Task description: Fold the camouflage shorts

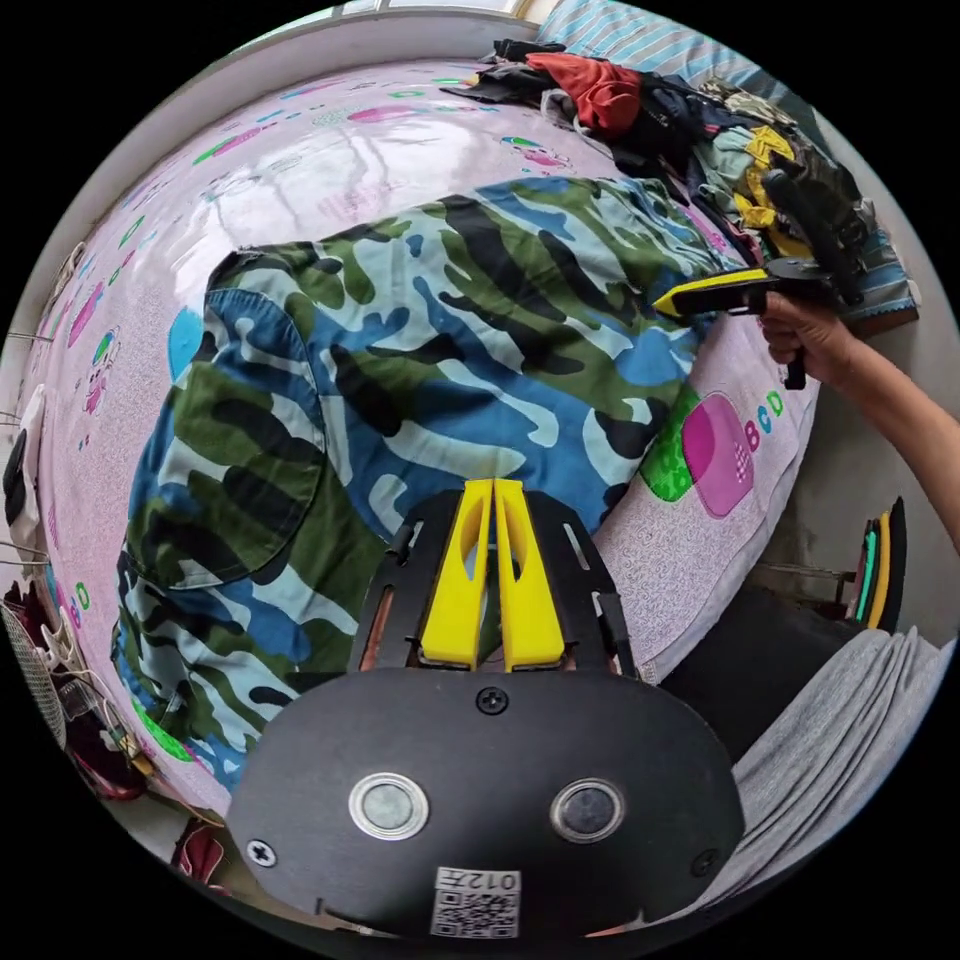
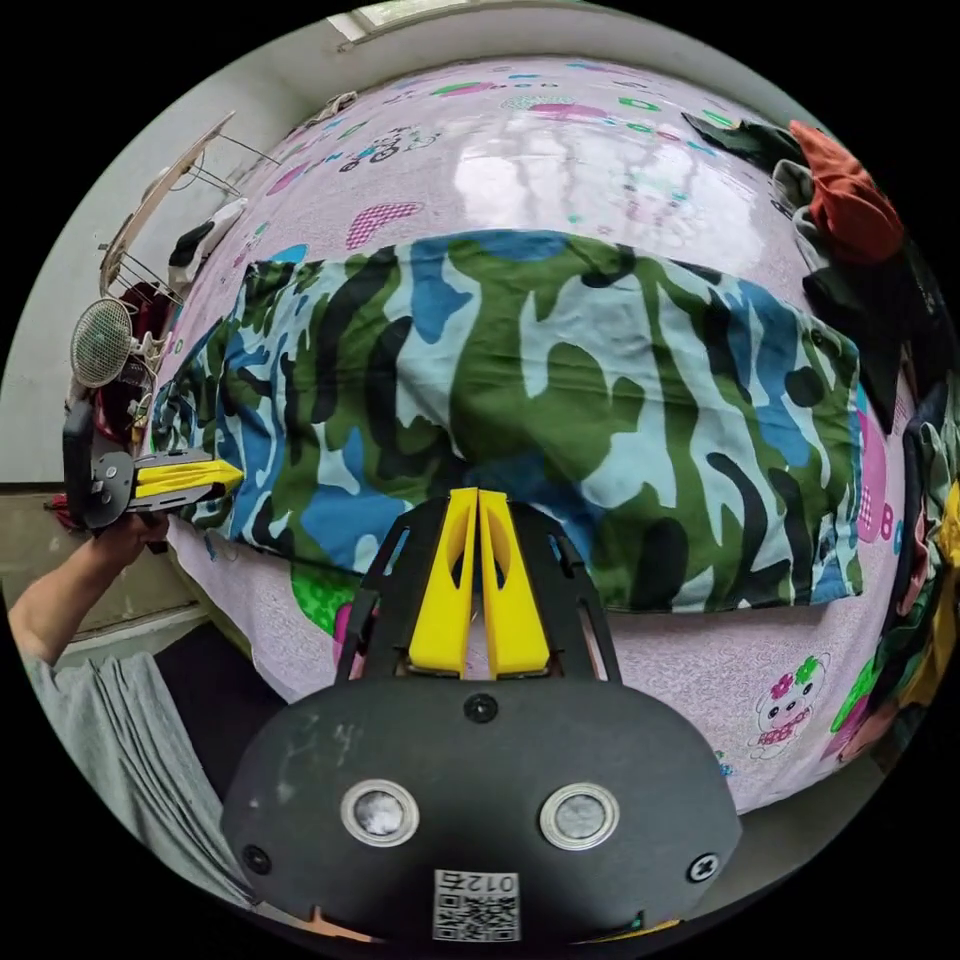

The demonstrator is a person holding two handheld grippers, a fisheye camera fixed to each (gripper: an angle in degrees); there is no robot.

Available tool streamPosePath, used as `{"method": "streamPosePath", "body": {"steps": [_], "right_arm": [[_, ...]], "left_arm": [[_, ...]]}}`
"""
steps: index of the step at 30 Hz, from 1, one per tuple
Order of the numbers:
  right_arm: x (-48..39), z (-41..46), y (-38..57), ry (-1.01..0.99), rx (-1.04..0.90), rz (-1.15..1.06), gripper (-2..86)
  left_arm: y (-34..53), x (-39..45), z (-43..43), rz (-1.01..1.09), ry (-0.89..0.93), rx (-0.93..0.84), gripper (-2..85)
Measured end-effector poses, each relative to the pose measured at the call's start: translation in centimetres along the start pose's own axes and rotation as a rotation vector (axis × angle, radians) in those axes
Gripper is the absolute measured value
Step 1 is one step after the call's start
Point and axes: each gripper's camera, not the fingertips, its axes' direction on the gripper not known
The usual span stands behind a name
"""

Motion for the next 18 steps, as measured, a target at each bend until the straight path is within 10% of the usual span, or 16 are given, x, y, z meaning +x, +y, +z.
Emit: {"method": "streamPosePath", "body": {"steps": [9,18], "right_arm": [[11.9,-11.5,-1.1,-0.061,0.085,0.27,-0.9],[-1.8,-20.4,-15.3,-0.18,0.276,0.003,-0.8]], "left_arm": [[-1.2,1.7,3.7,-0.137,-0.064,-0.032,-0.1],[-9.1,7.9,3.4,-0.195,-0.117,0.115,0.5]]}}
